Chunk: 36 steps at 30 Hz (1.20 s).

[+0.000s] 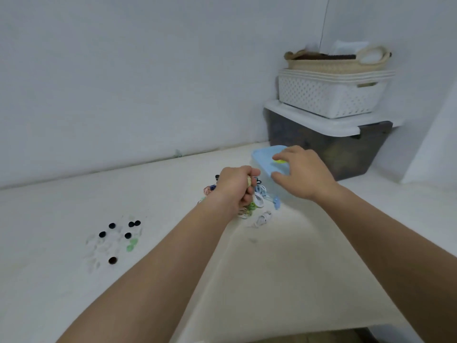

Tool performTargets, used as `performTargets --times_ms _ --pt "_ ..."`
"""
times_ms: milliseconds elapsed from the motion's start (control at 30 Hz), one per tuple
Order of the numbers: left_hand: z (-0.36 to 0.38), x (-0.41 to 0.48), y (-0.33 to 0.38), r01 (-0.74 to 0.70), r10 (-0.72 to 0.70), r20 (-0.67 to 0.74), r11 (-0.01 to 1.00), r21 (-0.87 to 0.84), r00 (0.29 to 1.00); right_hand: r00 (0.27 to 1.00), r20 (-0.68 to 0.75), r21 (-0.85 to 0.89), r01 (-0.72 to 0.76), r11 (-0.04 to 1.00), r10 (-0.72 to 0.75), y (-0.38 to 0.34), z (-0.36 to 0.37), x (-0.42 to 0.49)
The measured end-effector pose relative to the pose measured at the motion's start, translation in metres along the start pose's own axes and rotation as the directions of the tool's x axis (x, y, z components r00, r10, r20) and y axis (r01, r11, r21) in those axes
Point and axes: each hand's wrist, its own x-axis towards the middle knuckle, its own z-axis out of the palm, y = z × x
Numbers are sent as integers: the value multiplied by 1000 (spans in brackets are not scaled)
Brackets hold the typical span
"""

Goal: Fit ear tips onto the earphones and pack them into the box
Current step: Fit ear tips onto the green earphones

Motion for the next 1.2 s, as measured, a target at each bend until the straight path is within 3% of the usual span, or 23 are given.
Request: performTargets --times_ms 100,200,467,667,767,967,1133,1200 --pt "22 7 -9 60 -60 25 998 29 998 988 55 -67 -138 988 142 12 12 10" --pt "33 14 -15 95 -98 42 994 50 994 967 109 -24 -228 973 229 19 18 17" --pt "33 24 -22 100 -103 96 994 30 990 983 -8 69 -180 981 181 27 24 16" --pt "33 24 -30 73 -77 107 996 43 991 972 -58 225 -211 951 229 25 19 6" --pt "33 23 -29 89 -93 106 995 41 990 948 -25 426 -277 862 317 25 12 7" --pt "26 18 -16 109 -117 115 991 76 986 944 25 679 -259 687 330 33 -2 13" --pt "19 24 7 31 -30 20 996 -78 999 864 132 803 -380 459 486 45 -6 17" --pt "24 28 17 33 -30 22 991 -128 999 853 139 824 -381 419 502 49 -4 16"
